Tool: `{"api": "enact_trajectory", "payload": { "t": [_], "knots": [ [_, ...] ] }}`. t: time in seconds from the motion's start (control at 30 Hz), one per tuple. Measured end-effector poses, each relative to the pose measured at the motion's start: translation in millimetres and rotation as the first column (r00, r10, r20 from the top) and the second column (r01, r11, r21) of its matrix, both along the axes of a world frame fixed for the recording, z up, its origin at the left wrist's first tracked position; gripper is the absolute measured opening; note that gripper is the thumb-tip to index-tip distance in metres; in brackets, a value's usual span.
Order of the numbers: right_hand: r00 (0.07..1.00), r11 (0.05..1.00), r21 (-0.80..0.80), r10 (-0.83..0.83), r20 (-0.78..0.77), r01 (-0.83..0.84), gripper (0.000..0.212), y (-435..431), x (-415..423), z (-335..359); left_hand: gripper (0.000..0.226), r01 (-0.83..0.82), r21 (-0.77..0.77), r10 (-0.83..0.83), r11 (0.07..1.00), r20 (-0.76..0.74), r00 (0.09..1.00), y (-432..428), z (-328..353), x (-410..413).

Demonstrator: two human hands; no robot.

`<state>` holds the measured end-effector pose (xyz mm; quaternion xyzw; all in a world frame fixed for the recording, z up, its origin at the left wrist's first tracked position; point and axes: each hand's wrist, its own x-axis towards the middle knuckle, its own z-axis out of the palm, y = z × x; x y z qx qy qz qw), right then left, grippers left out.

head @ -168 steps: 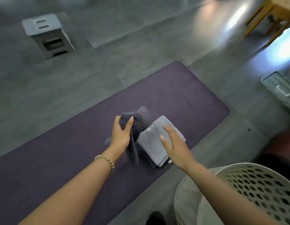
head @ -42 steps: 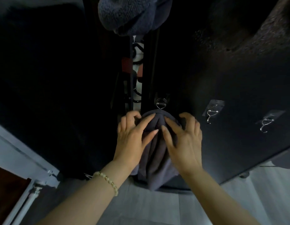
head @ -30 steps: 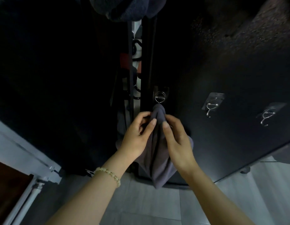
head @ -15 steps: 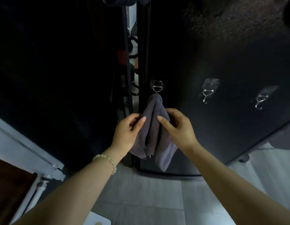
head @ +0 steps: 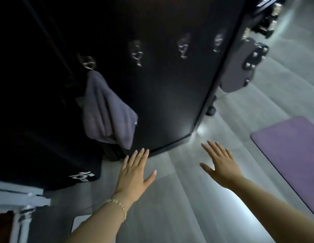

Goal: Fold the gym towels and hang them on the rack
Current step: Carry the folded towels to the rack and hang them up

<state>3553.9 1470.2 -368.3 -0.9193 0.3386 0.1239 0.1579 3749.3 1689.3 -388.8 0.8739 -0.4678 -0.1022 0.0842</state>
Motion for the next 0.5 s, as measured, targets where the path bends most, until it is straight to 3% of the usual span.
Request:
{"api": "enact_trajectory", "payload": {
  "t": [0.17,0.33,0.5],
  "knots": [
    [0.979,0.98,-0.024,-0.198,-0.05,0.197,0.096,-14,-125,-7,0.096,0.23,0.082,-0.231,0.97,0.0,0.973,-87,13,-77],
    [0.901,0.903,-0.007,-0.43,-0.049,0.43,0.07,-46,-262,-6,0.105,0.429,0.162,-0.431,0.889,-0.021,0.902,-172,7,-183],
    [0.808,0.808,0.004,-0.588,-0.044,0.589,0.065,-71,-397,-8,0.107,0.586,0.205,-0.588,0.784,-0.06,0.807,-248,1,-304]
  ]
}}
